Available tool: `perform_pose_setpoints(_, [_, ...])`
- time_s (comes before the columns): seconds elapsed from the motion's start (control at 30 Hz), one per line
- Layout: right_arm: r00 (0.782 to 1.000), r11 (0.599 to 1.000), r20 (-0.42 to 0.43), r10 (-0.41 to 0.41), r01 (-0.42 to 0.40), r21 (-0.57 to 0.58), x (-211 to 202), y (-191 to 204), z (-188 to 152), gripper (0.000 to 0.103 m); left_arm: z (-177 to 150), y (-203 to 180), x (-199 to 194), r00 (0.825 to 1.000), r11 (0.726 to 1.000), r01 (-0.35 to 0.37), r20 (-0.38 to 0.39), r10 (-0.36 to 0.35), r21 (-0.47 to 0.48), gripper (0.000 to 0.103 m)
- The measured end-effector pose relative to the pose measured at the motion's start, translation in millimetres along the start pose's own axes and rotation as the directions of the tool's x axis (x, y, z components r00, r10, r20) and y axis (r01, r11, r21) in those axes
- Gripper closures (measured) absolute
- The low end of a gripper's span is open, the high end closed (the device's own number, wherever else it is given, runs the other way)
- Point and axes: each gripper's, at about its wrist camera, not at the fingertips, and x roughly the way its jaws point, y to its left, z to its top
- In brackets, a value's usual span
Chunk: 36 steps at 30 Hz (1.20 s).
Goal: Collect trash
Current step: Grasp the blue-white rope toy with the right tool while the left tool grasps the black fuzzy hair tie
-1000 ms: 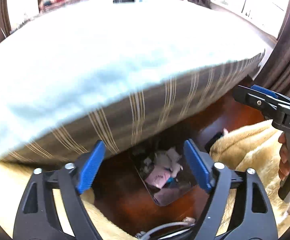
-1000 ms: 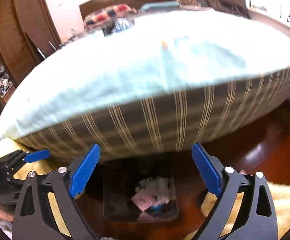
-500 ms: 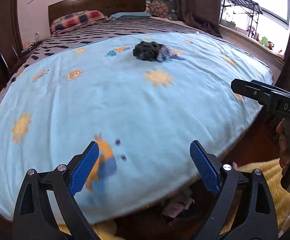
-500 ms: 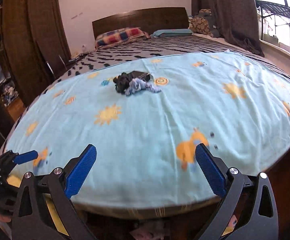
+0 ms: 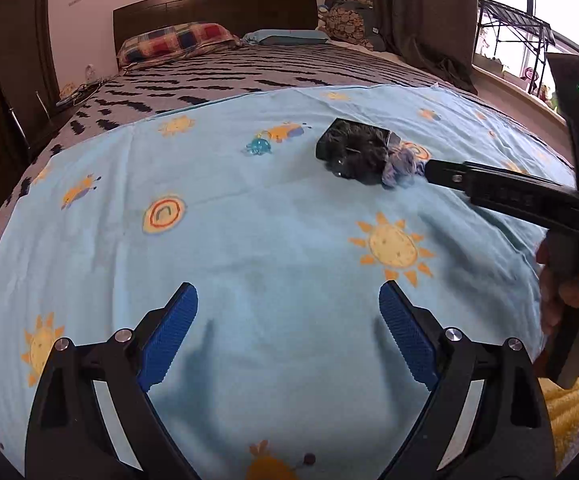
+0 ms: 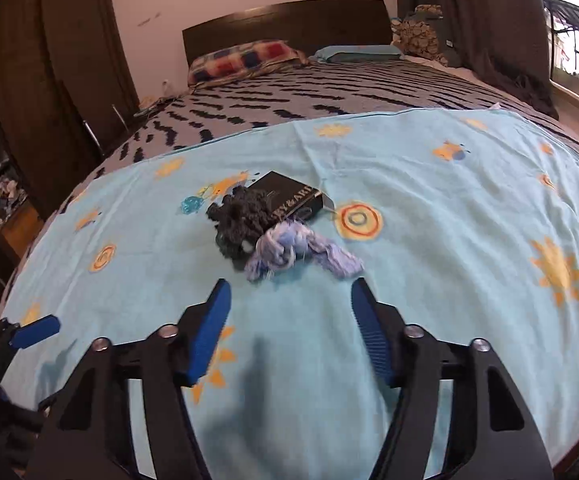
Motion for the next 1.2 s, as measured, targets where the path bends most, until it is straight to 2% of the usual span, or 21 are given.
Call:
perform_pose_setpoints(0.23, [0.999, 1.0, -0.054, 0.006, -0.004, 0.029, 32.6, -0.4, 15.5, 0.058, 17.4, 1.8, 15.0, 1.0, 1.0, 0.013, -0.008, -0.013, -0.01, 0.016])
perform_pose_setpoints(0.27, [0.998, 1.0, -0.057, 0.012, -0.01, 0.03, 34.2, -0.7, 17.3, 0.062, 20.2, 2.5, 18.0, 1.0, 1.0, 0.015, -0.011, -0.015, -0.015, 0.016])
perform_pose_setpoints(0.3, [0.998, 1.0, -0.056, 0.018, -0.017, 0.024, 34.2, -0.2, 18.7, 0.072, 23.1, 2.9, 21.5, 1.0, 1.0, 0.017, -0.014, -0.017, -0.022, 0.016])
perform_pose_setpoints(0.37, [0.999, 1.0, -0.05, 0.012, -0.012, 0.001, 31.1, 2.0, 19.5, 0.075, 28.7, 2.3, 28.2, 1.0, 0.999, 0.017, -0.017, -0.017, -0.028, 0.016])
perform_pose_setpoints(0.43, [0.999, 1.0, -0.039, 0.009, -0.01, -0.02, 23.1, 2.2, 20.1, 0.085, 35.4, 0.7, 35.4, 1.0, 1.0, 0.013, -0.02, -0.014, -0.028, 0.016])
perform_pose_setpoints(0.67, [1.0, 1.0, 0.005, 0.002, -0.002, 0.009, -14.8, -25.9, 14.4, 0.085, 61.2, -12.2, 54.7, 1.0, 0.999, 0.018, -0.011, -0.018, -0.034, 0.021])
perform_pose_setpoints(0.9, [1.0, 1.0, 0.002, -0.007, 0.007, 0.02, -35.8, -51.8, 1.1, 0.085, 83.2, -44.9, 72.4, 0.999, 0.999, 0.038, -0.016, -0.038, 0.008, 0.024])
perform_pose_setpoints(1.03, [1.0, 0.999, -0.002, -0.008, 0.008, 0.031, -40.1, -62.0, -6.4, 0.085, 96.2, -56.6, 86.3, 0.998, 0.998, 0.058, -0.025, -0.059, -0.005, 0.039])
perform_pose_setpoints(1.17, [1.0, 0.999, -0.015, 0.005, -0.004, 0.044, -40.2, -69.5, -14.7, 0.085, 107.6, -64.0, 101.2, 0.995, 0.995, 0.093, -0.034, -0.094, -0.027, 0.047])
perform_pose_setpoints(1.2, [1.0, 0.999, -0.015, 0.005, -0.004, 0.043, -41.1, -70.0, -16.4, 0.085, 109.2, -65.1, 105.5, 0.995, 0.995, 0.096, -0.04, -0.097, -0.029, 0.055])
